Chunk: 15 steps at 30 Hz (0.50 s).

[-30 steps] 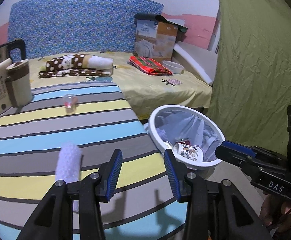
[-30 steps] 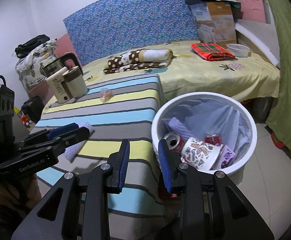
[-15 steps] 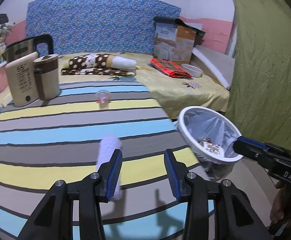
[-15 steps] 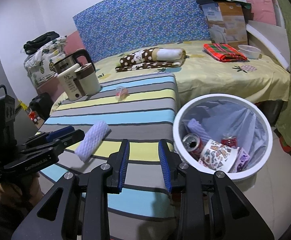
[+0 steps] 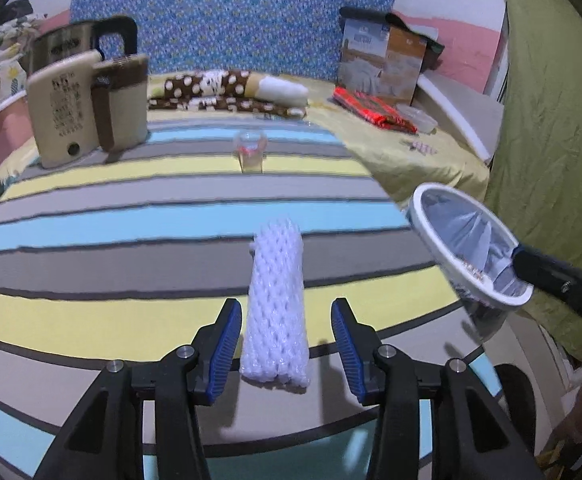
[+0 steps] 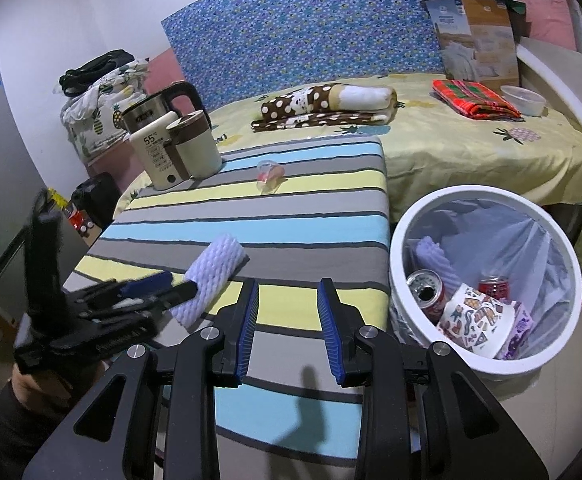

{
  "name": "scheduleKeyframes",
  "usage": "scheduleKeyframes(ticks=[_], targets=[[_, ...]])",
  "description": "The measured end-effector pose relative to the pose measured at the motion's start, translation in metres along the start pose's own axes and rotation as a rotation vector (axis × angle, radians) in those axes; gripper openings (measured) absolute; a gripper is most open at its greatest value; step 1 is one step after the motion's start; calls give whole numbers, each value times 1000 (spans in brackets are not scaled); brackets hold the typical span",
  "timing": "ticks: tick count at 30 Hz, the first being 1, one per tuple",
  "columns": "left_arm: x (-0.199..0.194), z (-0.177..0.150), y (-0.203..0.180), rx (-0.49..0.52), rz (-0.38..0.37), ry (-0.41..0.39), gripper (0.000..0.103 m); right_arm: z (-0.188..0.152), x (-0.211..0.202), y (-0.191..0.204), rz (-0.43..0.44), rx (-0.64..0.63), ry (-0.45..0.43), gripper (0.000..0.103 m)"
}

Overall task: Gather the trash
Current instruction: 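Move back to the table and grasp the second foam net with the left gripper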

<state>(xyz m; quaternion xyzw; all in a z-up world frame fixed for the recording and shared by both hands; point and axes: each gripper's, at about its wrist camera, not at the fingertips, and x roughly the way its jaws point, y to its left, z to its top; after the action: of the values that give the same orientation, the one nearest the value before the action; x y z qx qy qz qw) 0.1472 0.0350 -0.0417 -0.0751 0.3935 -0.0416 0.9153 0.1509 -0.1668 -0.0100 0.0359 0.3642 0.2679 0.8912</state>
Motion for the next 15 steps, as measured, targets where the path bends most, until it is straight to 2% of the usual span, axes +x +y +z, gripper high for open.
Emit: scheduleKeyframes(ticks=[4,5,7,15], targets=[[22,-7,1,5,22,62,46,2,4,3,6,-1,7,33],[21,-8,0,17,30,47,45,3,5,3,6,-2,8,33],[20,-8,-1,28,30,50,29,4,6,4,6,-3,10,33],[-4,1,18,-26,53,-26,26,11,17,16,23,6,22,33]])
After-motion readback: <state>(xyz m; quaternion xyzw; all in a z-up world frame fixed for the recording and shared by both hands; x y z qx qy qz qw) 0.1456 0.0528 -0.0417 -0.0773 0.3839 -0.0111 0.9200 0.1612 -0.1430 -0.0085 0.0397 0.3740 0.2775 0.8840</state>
